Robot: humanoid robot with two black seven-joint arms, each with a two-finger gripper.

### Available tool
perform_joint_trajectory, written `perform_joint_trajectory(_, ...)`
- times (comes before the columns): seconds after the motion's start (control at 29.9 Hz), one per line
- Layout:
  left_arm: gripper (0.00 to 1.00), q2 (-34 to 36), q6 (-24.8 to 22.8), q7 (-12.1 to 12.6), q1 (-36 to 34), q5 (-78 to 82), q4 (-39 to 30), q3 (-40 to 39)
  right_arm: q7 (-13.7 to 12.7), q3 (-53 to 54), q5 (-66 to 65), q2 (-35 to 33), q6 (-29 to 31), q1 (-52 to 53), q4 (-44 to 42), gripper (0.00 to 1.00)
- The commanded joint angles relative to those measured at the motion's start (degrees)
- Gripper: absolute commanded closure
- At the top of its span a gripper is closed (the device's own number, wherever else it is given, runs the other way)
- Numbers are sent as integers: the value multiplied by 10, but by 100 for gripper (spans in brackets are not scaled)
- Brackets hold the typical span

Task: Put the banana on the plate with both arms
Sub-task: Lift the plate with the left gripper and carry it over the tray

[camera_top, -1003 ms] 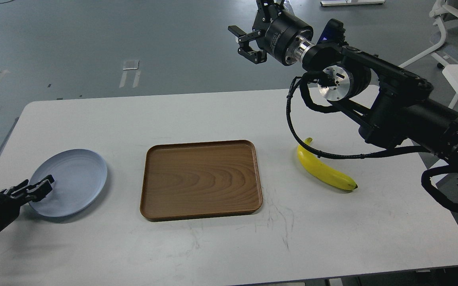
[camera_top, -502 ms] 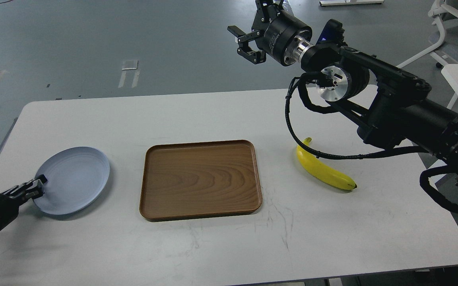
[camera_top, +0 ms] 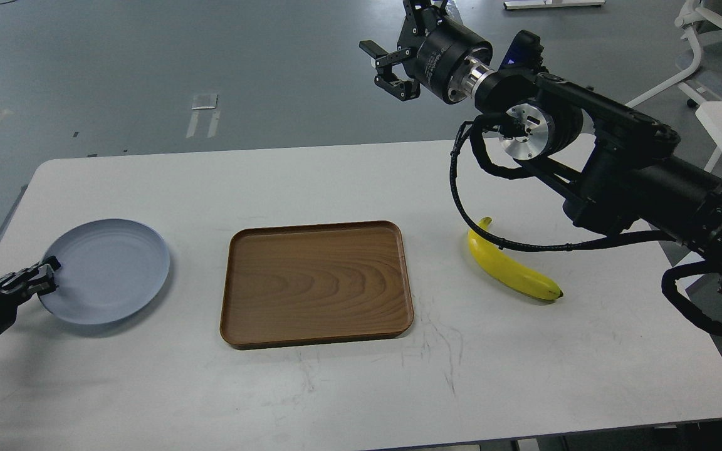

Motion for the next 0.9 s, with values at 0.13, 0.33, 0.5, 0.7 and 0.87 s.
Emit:
perform_joint_trajectory(0.13, 100, 44, 54, 0, -23, 24, -129, 2, 1, 0, 0, 1, -4, 0, 0, 0)
perform_joint_trajectory(0.33, 100, 34, 54, 0, -56, 73, -160, 1, 1, -1, -2, 1, -4, 1, 0, 0)
perform_joint_trajectory(0.5, 100, 36, 52, 0, -85, 75, -199, 1, 1, -1, -2, 2, -4, 1, 0, 0)
perform_joint_trajectory(0.7, 100, 36, 29, 0, -99, 76, -204, 1, 1, -1, -2, 2, -4, 0, 0, 0)
perform_joint_trajectory(0.87, 100, 33, 7, 0, -106, 77, -229, 1, 1, -1, -2, 9, -4, 0, -1, 0)
